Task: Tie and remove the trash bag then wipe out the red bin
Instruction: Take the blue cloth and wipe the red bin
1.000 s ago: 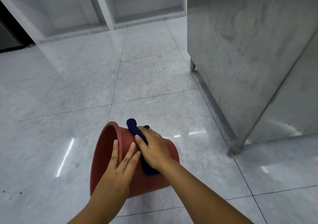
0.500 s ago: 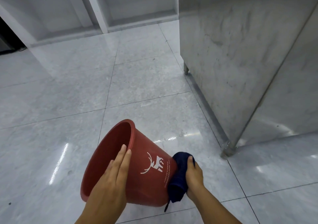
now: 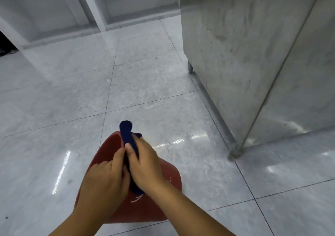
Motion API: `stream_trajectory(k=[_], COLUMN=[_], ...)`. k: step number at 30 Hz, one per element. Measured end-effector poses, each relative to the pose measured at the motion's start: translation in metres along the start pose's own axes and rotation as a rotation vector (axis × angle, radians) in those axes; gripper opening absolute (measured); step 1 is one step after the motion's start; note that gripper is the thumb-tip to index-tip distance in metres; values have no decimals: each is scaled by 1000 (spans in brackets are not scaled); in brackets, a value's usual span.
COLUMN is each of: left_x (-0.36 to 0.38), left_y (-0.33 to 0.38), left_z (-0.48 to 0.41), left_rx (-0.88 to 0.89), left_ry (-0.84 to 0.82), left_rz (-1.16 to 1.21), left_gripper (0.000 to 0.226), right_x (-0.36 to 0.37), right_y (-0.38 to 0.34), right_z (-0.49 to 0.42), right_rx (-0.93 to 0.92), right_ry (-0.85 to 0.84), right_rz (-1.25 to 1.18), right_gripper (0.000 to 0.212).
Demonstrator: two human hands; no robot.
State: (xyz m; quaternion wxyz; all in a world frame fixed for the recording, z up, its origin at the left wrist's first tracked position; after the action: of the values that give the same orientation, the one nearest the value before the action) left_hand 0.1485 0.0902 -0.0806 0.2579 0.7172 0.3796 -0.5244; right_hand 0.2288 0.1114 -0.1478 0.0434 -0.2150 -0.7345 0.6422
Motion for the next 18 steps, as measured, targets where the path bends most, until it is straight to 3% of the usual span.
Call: stream_trajectory(k=[3,7,10,13,15,18], left_x=[-4,-1,1,1,1,13], left_y=[-4,-10,12,48,73,111], left_z=[2,9,10,6,4,8], left_rx=[56,74,186,325,406,508], left_ry=[67,163,193,211,235,224], left_rz=[-67,-101,-138,-173,-211,-266], left_gripper=[39,36,31,33,35,29], right_x=[6,-22,-47,-73,-93,-131], right_y=[31,95,146,187,200,204], right_z=[9,25,43,64,71,70], right_rx=[57,320,618,890,980,1004], right_ry=[-58,22,86,225,332,445], right_rz=[148,169,75,-196,-317,-298], right_gripper=[43,39,39,39,41,45])
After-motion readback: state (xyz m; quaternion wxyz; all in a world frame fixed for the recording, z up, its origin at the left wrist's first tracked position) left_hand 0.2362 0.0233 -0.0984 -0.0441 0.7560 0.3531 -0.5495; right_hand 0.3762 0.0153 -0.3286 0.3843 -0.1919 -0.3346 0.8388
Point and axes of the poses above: each hand's wrist, its own z-axis away from the middle knuckle, its own x-axis out of the palm, y = z × x, the point moved 9 cm from there along -z, towards the middle knuckle, and after that the axes turned 4 degrees about y, right-handed, at the moved point
